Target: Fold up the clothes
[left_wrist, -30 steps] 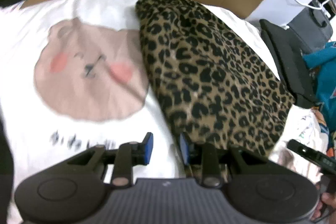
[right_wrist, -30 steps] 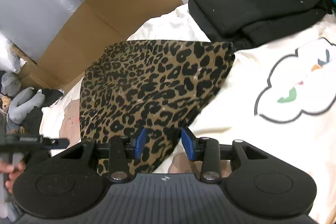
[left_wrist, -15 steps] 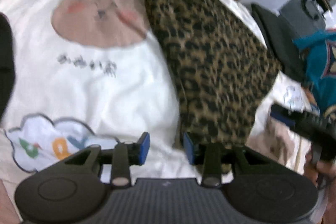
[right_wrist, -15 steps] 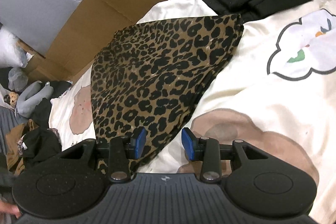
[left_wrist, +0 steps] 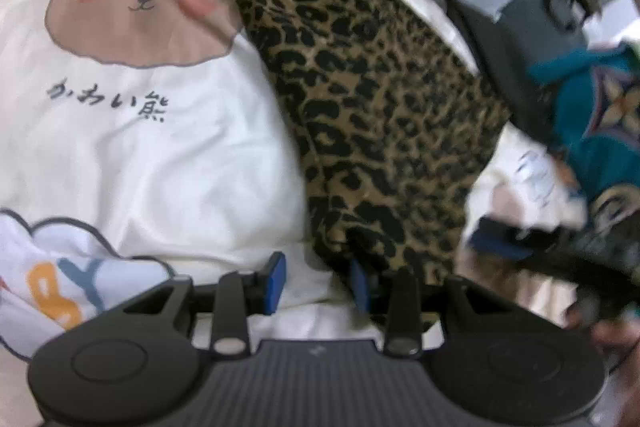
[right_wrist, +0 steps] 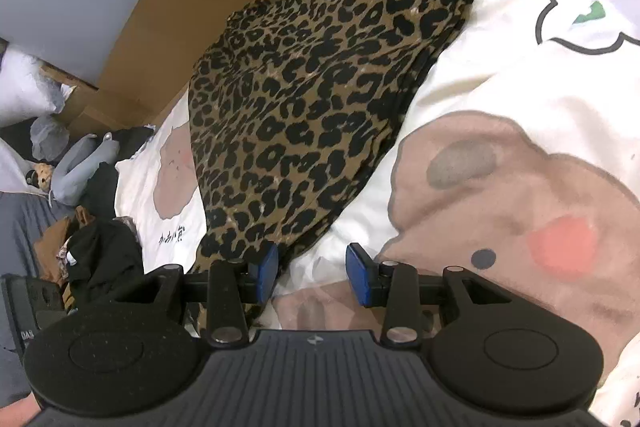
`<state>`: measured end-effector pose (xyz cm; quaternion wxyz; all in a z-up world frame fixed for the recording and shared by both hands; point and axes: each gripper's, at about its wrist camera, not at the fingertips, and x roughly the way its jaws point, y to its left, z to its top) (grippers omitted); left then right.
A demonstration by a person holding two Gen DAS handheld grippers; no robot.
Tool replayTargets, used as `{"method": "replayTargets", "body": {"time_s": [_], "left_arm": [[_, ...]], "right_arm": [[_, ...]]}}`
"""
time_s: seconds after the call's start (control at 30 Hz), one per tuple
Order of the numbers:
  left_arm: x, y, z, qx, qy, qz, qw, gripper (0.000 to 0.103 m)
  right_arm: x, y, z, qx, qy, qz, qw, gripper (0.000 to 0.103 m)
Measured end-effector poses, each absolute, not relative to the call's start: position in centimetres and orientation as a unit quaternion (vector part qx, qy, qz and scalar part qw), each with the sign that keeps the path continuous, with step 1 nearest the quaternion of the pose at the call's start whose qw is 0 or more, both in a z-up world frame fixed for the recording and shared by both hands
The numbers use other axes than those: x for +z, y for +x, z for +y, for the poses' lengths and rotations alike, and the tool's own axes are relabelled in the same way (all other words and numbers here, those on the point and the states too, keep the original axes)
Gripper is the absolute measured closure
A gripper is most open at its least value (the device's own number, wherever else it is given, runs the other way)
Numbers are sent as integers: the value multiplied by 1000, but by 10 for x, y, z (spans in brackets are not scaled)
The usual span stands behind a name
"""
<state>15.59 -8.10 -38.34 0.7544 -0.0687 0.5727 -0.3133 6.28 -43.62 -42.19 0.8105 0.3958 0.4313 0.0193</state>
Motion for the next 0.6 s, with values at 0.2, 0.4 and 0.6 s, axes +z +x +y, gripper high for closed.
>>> {"method": "replayTargets", "body": {"time_s": [0.2,0.4,0.6], "left_arm": [[-378,154,-63,-310,-138,568,750,66],[-382,157,-58,-297,-199,566,743,69],[-383,164,-50,-273,-264,556,740,65]], "right_arm": [[-425,60,-438,17,405,432,806,58],[-427,62,-428,45,423,429,797,58],[-434,70,-409,77,443,439,778,76]]}}
